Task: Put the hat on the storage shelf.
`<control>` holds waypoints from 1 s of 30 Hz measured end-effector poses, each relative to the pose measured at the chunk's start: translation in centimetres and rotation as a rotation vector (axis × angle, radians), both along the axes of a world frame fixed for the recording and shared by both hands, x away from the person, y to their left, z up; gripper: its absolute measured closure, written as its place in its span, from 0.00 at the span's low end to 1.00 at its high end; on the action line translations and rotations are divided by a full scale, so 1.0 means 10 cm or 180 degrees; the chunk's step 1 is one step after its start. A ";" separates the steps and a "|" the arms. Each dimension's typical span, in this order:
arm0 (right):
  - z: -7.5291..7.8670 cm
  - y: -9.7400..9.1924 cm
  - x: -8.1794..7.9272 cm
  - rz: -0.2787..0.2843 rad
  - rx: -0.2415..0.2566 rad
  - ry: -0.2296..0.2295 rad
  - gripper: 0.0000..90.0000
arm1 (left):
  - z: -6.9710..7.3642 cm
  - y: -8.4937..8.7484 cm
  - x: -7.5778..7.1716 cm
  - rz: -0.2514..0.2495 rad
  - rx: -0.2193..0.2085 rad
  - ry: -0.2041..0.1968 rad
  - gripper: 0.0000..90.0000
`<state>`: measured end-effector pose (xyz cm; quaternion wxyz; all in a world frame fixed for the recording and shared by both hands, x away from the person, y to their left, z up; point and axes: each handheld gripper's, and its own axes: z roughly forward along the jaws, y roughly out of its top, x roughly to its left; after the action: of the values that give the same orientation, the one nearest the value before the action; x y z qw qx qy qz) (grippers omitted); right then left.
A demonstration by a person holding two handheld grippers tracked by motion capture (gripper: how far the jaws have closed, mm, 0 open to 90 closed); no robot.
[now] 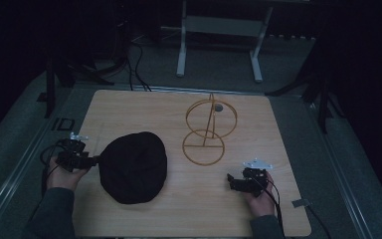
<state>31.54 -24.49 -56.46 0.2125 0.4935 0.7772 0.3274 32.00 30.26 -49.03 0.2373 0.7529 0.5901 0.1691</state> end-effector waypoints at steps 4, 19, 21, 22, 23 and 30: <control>0.00 0.00 0.00 -0.0003 0.0002 0.0001 0.13 | 0.09 -0.02 0.05 -0.0064 -0.0003 -0.0014 0.55; 0.00 0.00 0.00 -0.0005 0.0001 0.0001 0.13 | 0.23 -0.18 0.35 -0.0365 0.0121 0.0100 0.51; 0.00 0.00 0.00 -0.0003 0.0001 0.0002 0.13 | 0.21 -0.21 0.39 -0.0379 0.0132 0.0122 0.51; 0.00 0.00 0.00 -0.0004 0.0001 0.0000 0.13 | 0.21 -0.22 0.41 -0.0388 0.0142 0.0135 0.51; 0.00 0.00 0.00 -0.0003 0.0000 0.0002 0.13 | 0.20 -0.24 0.43 -0.0393 0.0147 0.0148 0.51; 0.00 0.00 0.00 -0.0004 0.0001 0.0003 0.13 | 0.17 -0.33 0.59 -0.0547 0.0185 0.0192 0.49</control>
<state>31.54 -24.47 -56.46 0.2123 0.4941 0.7770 0.3272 37.91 27.01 -47.38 0.2112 0.8121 0.5250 0.1424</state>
